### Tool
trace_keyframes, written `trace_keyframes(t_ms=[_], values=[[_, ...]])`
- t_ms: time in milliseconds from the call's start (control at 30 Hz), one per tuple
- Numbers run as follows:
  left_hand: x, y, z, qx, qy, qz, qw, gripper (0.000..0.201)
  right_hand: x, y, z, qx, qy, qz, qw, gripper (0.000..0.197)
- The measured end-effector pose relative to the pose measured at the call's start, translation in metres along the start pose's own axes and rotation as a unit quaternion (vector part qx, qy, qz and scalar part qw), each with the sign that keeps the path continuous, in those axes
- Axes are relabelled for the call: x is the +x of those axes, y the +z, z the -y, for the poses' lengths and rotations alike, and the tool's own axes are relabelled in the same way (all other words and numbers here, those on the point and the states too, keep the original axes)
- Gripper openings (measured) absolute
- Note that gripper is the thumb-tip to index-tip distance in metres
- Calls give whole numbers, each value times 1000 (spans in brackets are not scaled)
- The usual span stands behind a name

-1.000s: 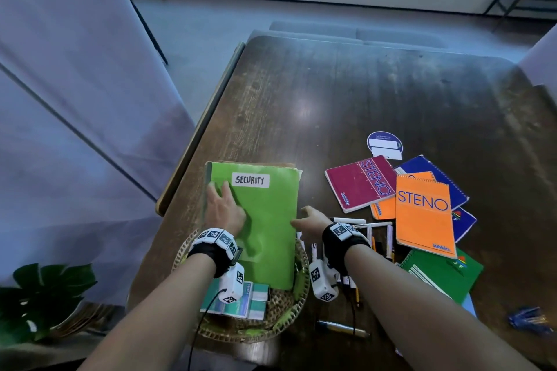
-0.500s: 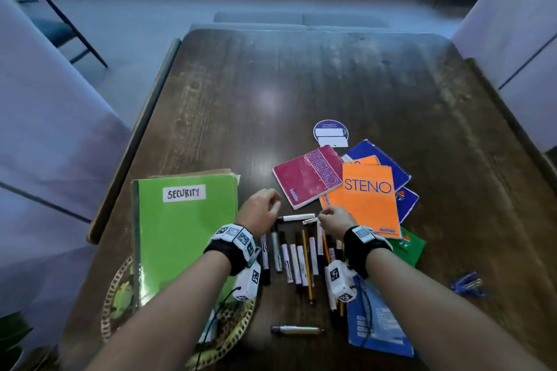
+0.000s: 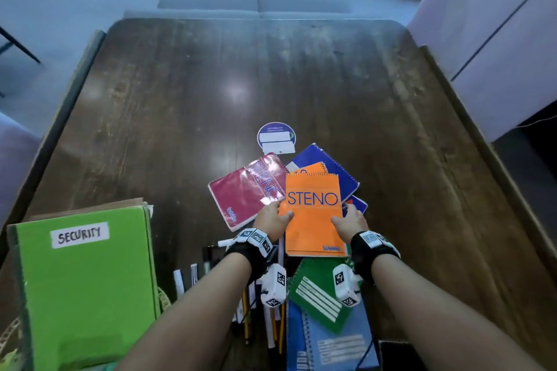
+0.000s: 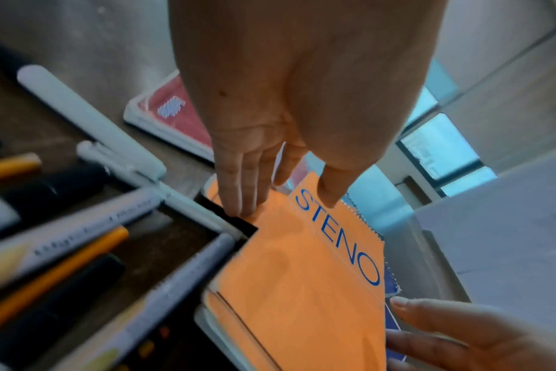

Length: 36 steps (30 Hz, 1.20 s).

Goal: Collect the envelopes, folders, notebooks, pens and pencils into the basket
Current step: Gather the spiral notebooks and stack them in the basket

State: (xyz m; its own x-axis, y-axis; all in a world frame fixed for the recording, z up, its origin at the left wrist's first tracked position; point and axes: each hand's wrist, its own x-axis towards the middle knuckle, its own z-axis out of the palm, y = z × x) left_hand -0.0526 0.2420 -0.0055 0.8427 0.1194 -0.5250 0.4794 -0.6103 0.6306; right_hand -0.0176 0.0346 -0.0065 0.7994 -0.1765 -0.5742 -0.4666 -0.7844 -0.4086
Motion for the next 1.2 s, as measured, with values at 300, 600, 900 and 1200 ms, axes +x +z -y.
trace_keyframes(t_ms=[300,600,900,1200], values=[[25,20,-9,-43,-91,21,995,44,27,0,-7,24,14,54,998,42],[4,16,-20,-92,-14,19,995,27,2,-1,-13,108,-25,6,994,64],[-55,-54,-3,-91,33,17,995,41,-72,8,47,207,-61,-11,976,43],[-129,-164,68,-85,32,-92,992,34,-159,70,144,209,-163,22,964,45]])
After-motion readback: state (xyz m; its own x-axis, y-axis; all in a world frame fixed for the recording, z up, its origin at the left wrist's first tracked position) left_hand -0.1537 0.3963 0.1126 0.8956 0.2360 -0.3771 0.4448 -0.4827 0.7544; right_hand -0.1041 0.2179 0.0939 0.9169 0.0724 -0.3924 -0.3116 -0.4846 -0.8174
